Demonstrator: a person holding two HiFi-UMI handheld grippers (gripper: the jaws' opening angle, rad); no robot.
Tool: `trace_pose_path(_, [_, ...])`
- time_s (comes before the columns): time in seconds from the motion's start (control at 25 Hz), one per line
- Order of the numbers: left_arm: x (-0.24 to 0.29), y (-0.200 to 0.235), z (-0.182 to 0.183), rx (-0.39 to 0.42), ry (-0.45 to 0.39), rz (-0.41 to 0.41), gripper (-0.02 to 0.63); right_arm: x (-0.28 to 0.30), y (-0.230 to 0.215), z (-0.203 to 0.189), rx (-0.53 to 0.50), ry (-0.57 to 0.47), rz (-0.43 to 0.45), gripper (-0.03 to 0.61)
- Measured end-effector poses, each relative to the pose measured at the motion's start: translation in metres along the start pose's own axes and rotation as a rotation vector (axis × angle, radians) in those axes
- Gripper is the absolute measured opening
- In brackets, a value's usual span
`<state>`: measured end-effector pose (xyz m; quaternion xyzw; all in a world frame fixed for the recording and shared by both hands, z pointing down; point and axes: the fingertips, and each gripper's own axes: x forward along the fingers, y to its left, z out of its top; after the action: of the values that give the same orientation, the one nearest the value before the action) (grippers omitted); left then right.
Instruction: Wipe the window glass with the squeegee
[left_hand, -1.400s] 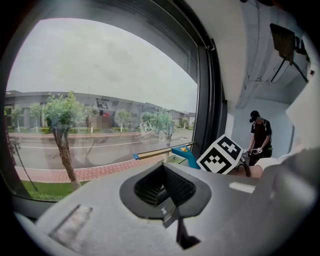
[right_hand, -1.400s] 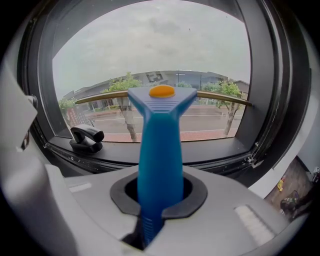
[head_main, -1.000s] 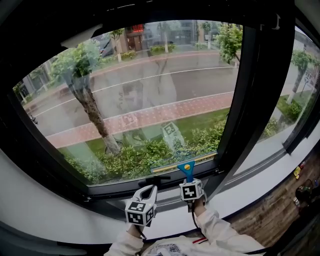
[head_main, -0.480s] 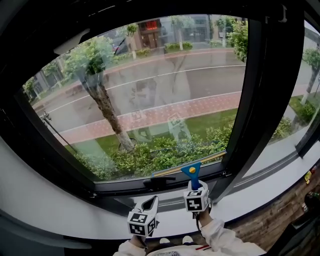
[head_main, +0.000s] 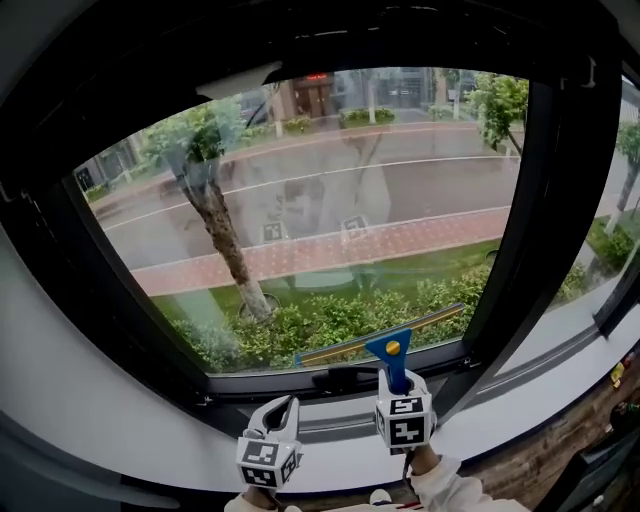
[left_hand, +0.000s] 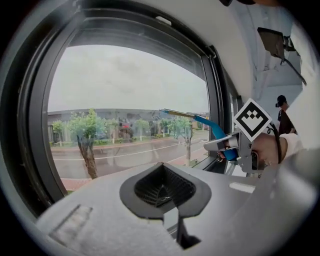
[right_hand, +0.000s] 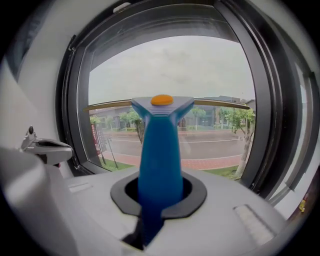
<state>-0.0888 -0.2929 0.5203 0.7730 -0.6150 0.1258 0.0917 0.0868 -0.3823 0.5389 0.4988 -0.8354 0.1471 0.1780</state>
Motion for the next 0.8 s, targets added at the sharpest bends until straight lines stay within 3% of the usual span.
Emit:
trace_pose_path(0.32, [-0.090, 0.119, 0.039, 0.072, -0.131, 0.106, 0.000, -0.009, 0.108, 0.037, 0.034, -0.074, -0.038, 0.040])
trace_pose_path(0.48, [-0.128, 0.168, 0.056, 0.061, -0.187, 0.098, 0.000, -0.020, 0.173, 0.064, 0.038, -0.108, -0.045, 0.040])
trace_pose_path(0.6, [-0.149, 0.185, 0.089, 0.111, -0.249, 0.090, 0.000, -0.028, 0.208, 0.103, 0.043, -0.149, -0.046, 0.040])
trace_pose_path(0.72, [-0.162, 0.198, 0.127, 0.222, -0.293, 0.115, 0.000, -0.039, 0.238, 0.164, 0.047, -0.229, -0.020, 0.040])
trace_pose_path(0.8, [-0.167, 0.203, 0.153, 0.249, -0.330, 0.128, 0.000, -0.048, 0.255, 0.207, 0.028, -0.271, -0.006, 0.040])
